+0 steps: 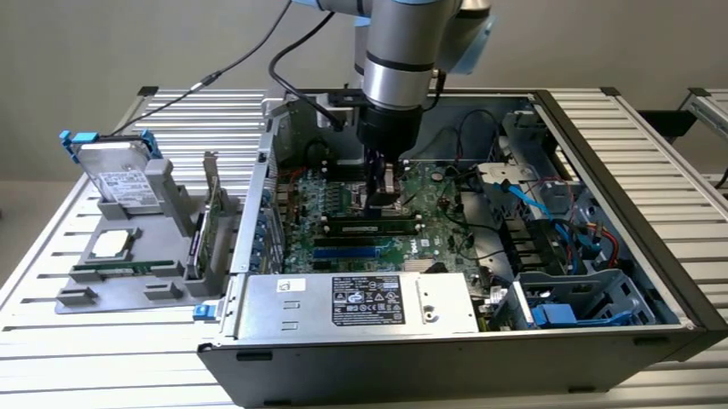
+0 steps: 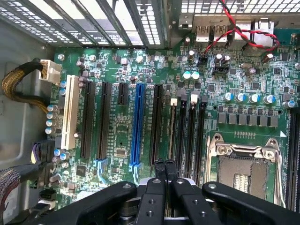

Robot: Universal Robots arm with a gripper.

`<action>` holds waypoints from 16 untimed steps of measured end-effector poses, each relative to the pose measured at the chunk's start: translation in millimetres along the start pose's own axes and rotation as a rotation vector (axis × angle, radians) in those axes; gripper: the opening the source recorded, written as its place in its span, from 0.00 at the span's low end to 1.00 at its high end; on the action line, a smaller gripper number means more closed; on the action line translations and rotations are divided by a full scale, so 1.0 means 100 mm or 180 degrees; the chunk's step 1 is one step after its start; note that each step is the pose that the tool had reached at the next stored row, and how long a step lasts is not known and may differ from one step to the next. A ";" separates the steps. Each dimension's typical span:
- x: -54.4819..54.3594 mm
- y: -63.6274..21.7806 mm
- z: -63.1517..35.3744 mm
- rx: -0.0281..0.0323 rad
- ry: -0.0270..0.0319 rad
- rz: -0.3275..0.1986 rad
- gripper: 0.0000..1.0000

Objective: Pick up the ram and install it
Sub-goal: 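Press down the ram until it locks into place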

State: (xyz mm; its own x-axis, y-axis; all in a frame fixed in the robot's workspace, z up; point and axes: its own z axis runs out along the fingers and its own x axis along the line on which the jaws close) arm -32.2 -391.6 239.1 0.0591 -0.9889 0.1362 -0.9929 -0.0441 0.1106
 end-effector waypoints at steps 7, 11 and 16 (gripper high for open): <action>0.01 -0.034 -0.021 0.0008 0.0001 0.0001 0.10; 0.00 -0.047 -0.022 0.0060 0.0003 0.0009 0.10; 0.00 -0.047 -0.022 0.0113 0.0005 0.0016 0.10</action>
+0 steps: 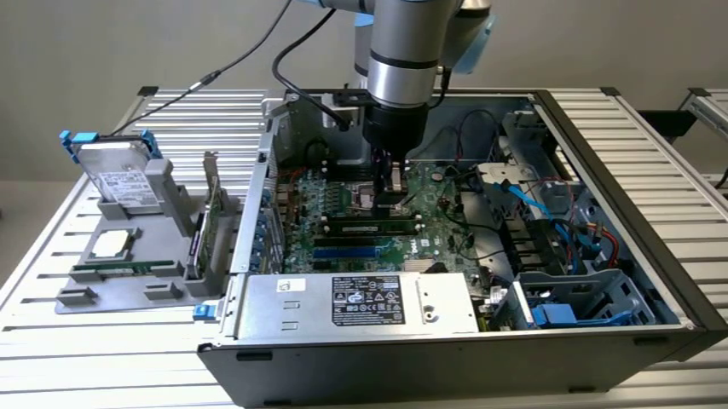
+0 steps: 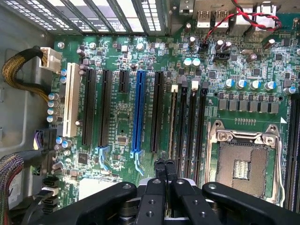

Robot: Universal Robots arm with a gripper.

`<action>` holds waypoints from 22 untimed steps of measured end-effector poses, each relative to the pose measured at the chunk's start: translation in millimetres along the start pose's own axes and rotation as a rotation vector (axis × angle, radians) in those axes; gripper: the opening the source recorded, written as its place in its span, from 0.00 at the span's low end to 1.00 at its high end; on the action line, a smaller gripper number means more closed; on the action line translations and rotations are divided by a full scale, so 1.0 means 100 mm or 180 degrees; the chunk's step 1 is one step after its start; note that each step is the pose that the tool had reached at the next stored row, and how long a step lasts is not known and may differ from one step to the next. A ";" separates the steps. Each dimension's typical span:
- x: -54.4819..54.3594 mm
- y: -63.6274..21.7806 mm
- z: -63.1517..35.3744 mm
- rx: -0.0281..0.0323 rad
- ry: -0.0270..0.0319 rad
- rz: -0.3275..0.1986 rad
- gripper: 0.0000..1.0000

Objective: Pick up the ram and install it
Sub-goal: 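Press down the ram until it locks into place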

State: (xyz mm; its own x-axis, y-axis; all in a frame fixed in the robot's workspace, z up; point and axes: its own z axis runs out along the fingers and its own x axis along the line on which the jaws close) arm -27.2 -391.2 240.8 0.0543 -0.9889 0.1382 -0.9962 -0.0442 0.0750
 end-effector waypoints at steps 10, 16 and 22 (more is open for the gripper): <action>0.00 0.000 0.000 0.0000 0.0000 0.0000 0.10; 0.00 0.007 0.000 0.0001 -0.0007 0.0112 0.10; 0.00 0.007 0.000 -0.0009 -0.0023 0.0342 0.10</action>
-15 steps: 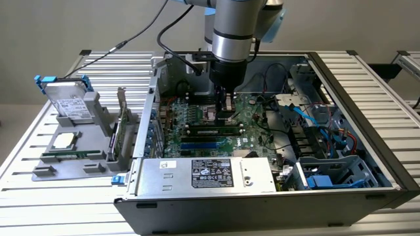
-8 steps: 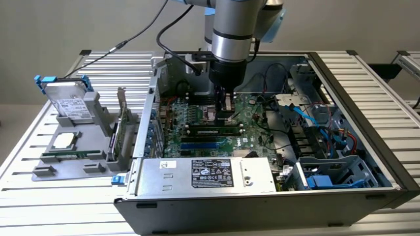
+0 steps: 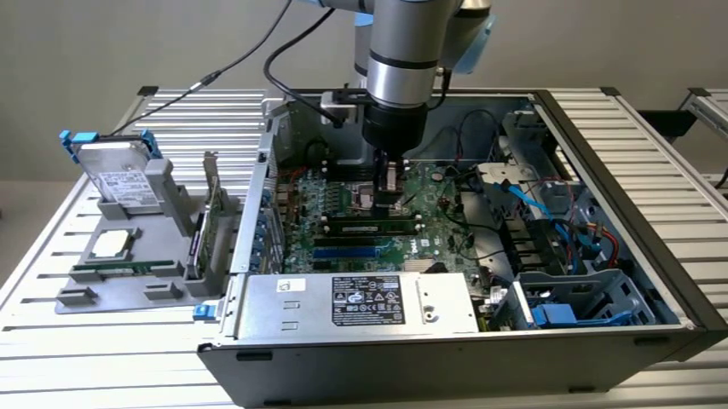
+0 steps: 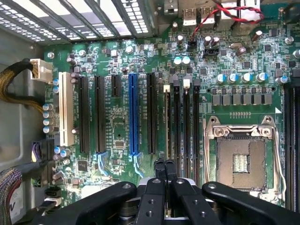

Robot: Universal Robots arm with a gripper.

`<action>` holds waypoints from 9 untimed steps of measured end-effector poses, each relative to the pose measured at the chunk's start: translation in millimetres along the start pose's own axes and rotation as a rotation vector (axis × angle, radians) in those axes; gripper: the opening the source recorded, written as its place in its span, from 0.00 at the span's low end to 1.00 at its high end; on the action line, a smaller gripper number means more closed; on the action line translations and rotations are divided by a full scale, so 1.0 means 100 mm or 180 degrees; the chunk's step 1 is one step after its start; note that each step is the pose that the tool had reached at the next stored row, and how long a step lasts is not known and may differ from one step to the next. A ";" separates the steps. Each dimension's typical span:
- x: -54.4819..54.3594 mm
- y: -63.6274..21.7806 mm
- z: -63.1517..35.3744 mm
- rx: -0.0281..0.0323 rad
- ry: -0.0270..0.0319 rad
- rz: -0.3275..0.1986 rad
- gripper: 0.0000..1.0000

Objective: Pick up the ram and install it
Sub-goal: 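Press down the ram until it locks into place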

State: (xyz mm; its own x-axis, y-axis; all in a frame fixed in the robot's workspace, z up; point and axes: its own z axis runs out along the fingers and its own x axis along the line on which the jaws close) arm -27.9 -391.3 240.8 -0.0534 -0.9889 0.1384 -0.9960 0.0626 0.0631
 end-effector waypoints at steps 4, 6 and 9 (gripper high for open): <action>0.00 0.000 0.000 -0.0003 -0.0011 0.0153 0.10; 0.00 0.000 0.000 0.0008 -0.0017 0.0225 0.10; 0.00 0.000 0.000 0.0027 -0.0026 0.0332 0.10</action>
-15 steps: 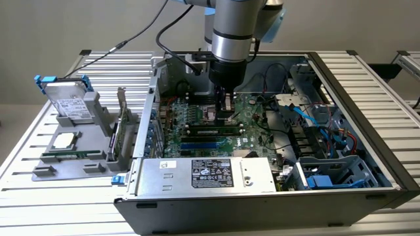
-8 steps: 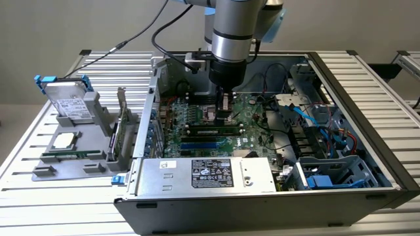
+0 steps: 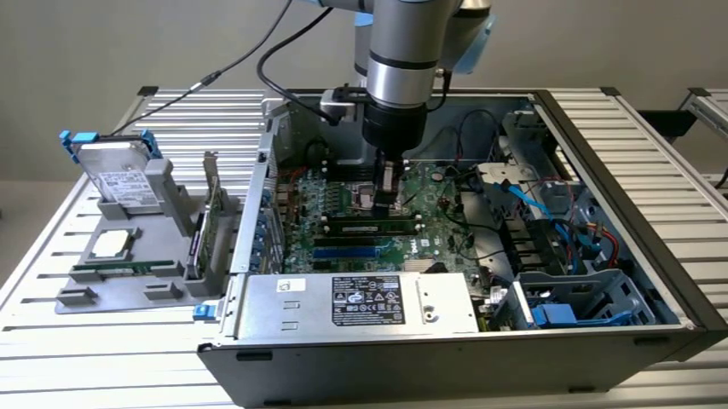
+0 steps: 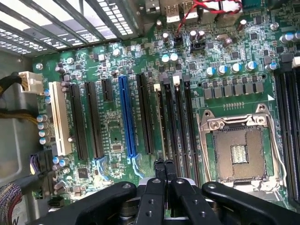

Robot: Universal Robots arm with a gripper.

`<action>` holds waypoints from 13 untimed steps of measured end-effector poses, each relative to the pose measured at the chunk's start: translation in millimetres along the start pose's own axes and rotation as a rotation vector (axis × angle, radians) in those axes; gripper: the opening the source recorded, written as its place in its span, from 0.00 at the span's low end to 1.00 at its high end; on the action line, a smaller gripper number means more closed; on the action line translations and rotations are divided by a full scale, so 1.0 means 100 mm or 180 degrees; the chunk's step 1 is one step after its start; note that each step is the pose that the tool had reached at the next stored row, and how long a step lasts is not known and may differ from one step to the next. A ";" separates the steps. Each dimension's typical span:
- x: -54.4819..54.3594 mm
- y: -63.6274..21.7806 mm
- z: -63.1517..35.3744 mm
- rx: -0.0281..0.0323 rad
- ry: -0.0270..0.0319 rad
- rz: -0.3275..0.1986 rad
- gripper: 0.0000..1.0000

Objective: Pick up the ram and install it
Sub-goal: 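Press down the ram until it locks into place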

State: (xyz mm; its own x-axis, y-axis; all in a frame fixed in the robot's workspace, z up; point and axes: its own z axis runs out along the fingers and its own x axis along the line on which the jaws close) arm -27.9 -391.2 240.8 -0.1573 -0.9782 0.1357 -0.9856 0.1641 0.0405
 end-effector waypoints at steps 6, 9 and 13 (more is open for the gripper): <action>0.00 0.000 0.000 0.0031 -0.0019 0.0216 0.10; 0.00 0.000 0.000 0.0048 -0.0028 0.0326 0.10; 0.00 0.000 0.000 0.0072 -0.0041 0.0467 0.10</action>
State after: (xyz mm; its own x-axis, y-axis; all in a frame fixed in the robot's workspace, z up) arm -27.9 -390.9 240.8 -0.3004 -0.9455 0.1258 -0.9531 0.3027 -0.0011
